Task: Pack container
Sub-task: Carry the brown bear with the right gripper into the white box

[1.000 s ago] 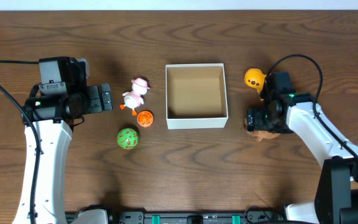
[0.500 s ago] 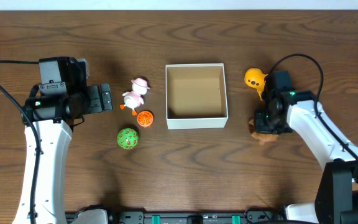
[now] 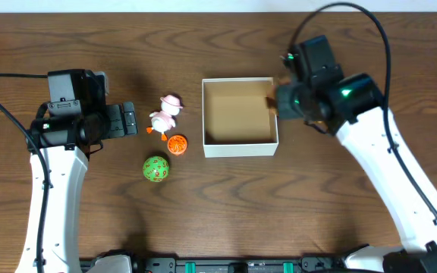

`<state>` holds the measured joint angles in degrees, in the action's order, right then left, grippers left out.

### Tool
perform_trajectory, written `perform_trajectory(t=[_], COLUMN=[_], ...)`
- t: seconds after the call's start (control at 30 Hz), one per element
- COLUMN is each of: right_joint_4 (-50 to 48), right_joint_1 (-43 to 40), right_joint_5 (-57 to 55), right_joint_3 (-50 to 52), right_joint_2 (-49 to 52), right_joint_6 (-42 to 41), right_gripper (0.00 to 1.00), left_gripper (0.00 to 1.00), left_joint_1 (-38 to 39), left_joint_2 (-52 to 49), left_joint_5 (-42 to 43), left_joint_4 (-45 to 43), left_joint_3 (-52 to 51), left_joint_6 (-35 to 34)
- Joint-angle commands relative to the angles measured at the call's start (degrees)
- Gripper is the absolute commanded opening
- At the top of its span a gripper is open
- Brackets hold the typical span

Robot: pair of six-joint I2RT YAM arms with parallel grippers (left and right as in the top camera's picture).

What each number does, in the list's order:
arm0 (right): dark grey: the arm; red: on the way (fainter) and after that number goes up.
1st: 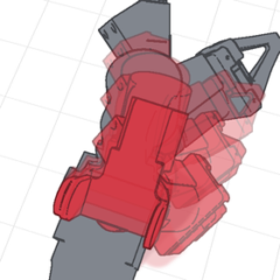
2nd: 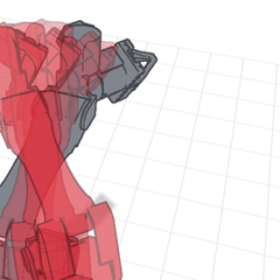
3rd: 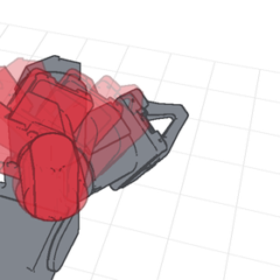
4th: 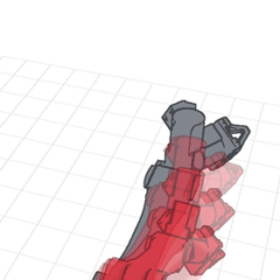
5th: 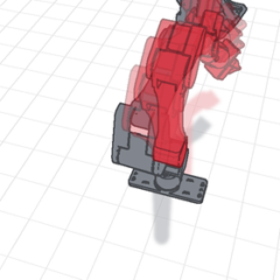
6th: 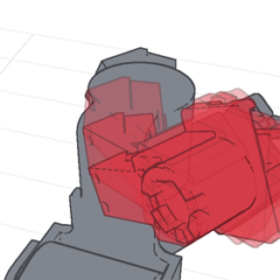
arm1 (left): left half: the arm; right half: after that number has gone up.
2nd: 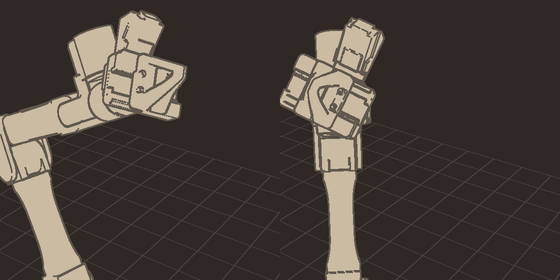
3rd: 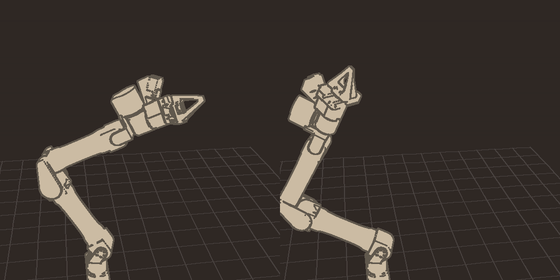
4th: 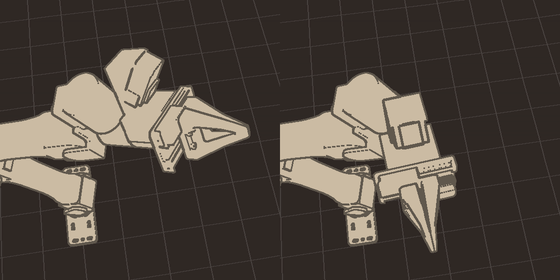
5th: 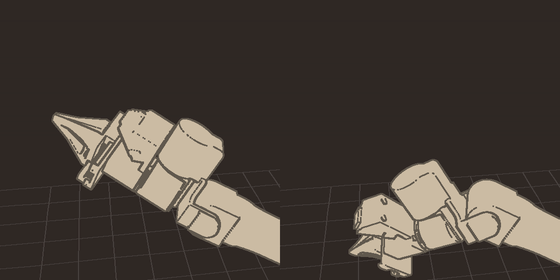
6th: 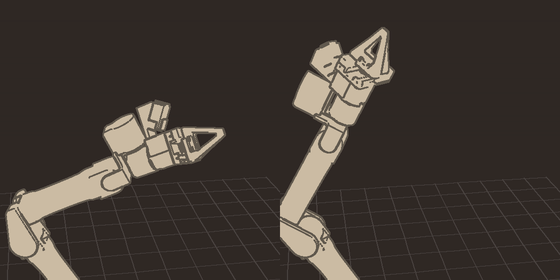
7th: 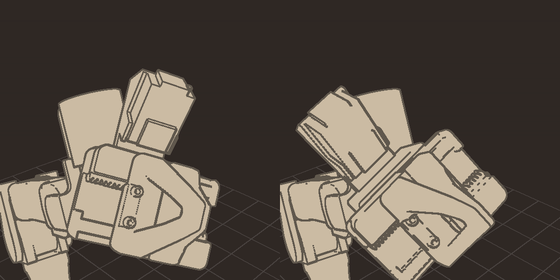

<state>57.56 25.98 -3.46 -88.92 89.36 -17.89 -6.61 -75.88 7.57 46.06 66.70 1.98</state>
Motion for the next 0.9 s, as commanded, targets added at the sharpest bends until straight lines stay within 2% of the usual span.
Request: perform_trajectory(t=[0.0,0.2,0.5,0.8,0.87], right_joint_4=[-3.21,-9.18,-15.58,-18.16,-18.4], right_joint_1=[3.61,7.41,11.21,11.54,11.54], right_joint_5=[-2.71,-4.04,-3.58,-4.17,-4.76], right_joint_3=[-0.98,-0.96,-0.96,-0.96,-0.96], right_joint_2=[0.04,6.47,20.63,25.2,25.2], right_joint_6=[-6.69,-12.2,-12.33,-13.38,-13.33], right_gripper=[0.01,0.01,0.01,0.01,0.05], left_gripper=[0.98,0.98,0.98,0.98,0.98], left_joint_1=[-0.24,-0.24,-0.24,-0.24,-0.24], left_joint_2=[-0.22,-0.22,-0.22,-0.22,-0.22], left_joint_5=[0.37,0.37,0.37,0.37,0.37], left_joint_4=[-0.02,-0.02,-0.02,-0.02,-0.02], left_joint_3=[0.96,0.96,0.96,0.96,0.96], left_joint_6=[0.81,0.81,0.81,0.81,0.81])
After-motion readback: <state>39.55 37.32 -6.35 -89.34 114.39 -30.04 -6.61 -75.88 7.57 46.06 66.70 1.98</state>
